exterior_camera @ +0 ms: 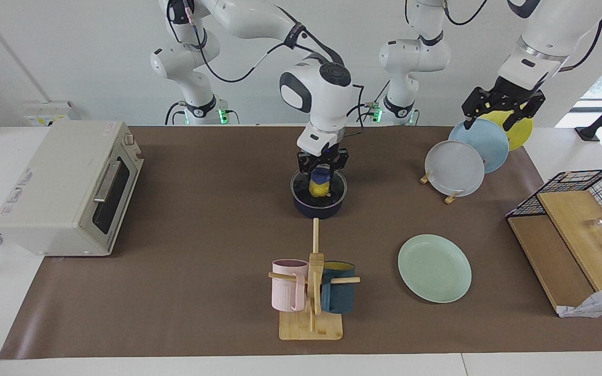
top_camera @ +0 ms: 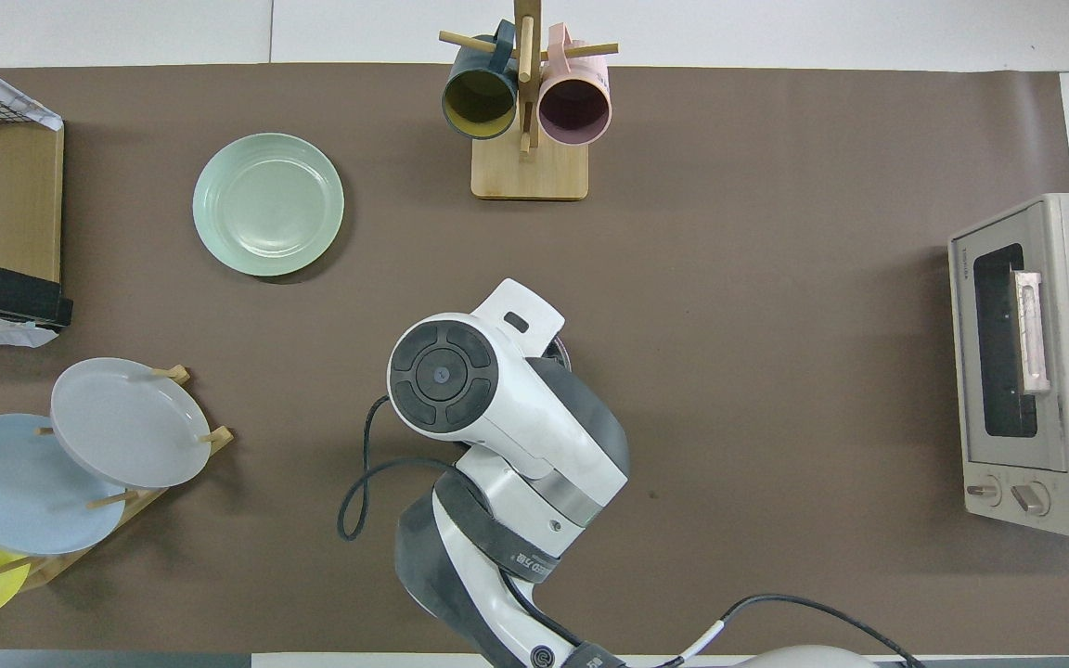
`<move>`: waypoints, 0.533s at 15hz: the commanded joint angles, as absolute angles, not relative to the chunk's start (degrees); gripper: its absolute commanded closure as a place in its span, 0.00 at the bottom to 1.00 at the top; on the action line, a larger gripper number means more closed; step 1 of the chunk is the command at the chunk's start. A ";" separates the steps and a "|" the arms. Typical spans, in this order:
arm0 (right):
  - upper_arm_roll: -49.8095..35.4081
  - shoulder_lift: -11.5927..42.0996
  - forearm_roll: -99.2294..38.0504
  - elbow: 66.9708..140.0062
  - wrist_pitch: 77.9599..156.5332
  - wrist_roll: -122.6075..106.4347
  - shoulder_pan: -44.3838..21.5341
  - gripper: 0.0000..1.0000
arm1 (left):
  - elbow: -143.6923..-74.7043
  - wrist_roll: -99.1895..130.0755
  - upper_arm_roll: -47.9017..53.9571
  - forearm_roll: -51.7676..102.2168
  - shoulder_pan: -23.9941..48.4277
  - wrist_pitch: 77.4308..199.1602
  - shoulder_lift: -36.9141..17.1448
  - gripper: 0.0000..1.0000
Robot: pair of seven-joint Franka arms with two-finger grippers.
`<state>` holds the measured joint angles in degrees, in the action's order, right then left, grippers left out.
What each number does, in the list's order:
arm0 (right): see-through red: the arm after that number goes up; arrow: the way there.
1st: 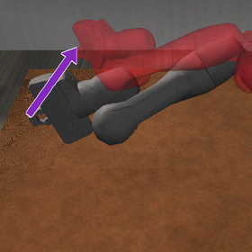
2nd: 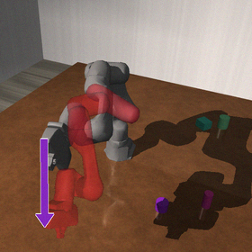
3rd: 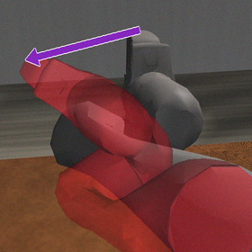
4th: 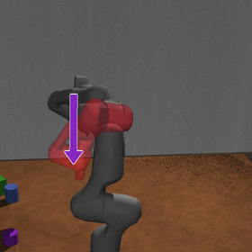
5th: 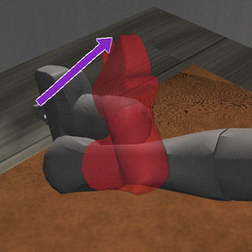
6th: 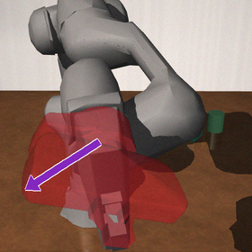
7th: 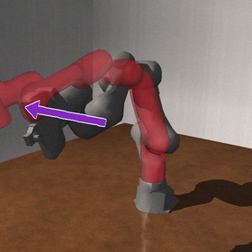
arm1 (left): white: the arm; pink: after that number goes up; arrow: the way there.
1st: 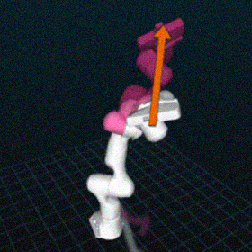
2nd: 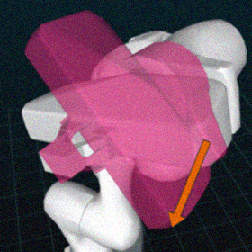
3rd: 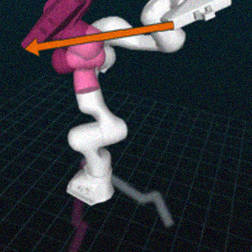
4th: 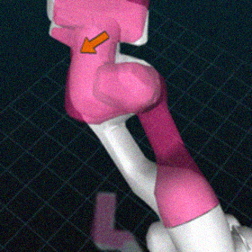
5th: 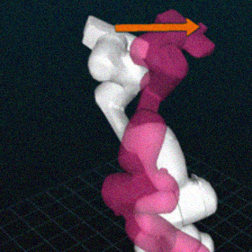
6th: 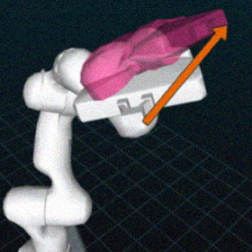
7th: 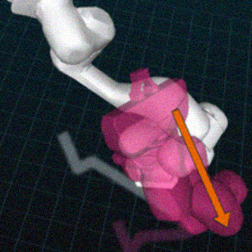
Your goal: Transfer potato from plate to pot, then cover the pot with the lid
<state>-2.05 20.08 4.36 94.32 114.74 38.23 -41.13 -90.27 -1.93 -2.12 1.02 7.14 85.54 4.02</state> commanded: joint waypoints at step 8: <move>-2.37 19.95 3.43 93.87 113.55 41.04 -41.22 1.00 | -91.41 -2.20 -2.37 1.23 6.94 85.69 5.27 0.00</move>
